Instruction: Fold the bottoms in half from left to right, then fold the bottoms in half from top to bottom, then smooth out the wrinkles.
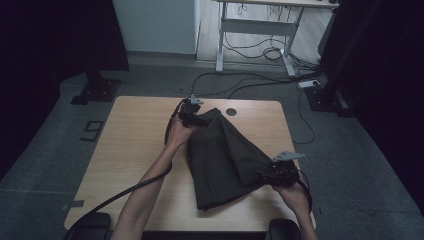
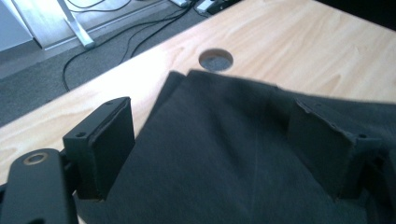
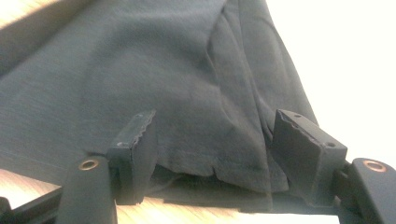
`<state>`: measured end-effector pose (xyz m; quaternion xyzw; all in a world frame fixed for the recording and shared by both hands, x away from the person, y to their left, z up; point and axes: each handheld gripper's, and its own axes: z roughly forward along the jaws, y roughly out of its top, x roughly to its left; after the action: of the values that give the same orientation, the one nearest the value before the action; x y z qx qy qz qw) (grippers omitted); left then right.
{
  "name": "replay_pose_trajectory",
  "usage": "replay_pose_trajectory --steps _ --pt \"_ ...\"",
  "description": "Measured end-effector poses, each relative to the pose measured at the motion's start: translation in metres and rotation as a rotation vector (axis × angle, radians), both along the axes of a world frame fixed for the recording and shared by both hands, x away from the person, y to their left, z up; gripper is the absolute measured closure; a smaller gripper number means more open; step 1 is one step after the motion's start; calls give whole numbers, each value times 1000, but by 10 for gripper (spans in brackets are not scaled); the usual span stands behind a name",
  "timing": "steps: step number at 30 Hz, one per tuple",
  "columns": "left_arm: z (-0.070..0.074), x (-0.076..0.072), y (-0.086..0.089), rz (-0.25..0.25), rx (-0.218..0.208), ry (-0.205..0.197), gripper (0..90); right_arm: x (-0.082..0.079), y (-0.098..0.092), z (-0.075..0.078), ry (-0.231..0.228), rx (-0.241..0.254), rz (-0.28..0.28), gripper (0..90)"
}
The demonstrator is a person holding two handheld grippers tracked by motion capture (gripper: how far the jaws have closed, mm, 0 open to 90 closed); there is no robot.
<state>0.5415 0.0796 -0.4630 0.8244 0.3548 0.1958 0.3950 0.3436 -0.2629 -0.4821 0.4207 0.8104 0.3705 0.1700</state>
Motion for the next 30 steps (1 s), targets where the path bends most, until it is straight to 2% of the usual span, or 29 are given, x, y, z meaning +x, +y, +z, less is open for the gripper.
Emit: replay_pose_trajectory --steps 7,12,20,24,26,28,30 --pt "-11 -21 10 -22 7 27 126 0 12 17 -20 33 28 272" --pt "-17 -39 14 -49 1 32 123 3 24 20 -19 31 62 262" --pt "-34 -75 17 -91 -1 56 112 11 49 12 9 23 115 264" --pt "-42 -89 16 -111 12 65 107 14 62 3 28 15 136 255" --pt "-48 -95 14 -113 32 61 106 16 69 -2 34 2 136 255" --pt "-53 -98 13 -110 55 65 106 18 74 -7 30 -29 121 300" --pt "-60 -100 12 -102 69 71 107 19 79 -12 25 -76 110 470"
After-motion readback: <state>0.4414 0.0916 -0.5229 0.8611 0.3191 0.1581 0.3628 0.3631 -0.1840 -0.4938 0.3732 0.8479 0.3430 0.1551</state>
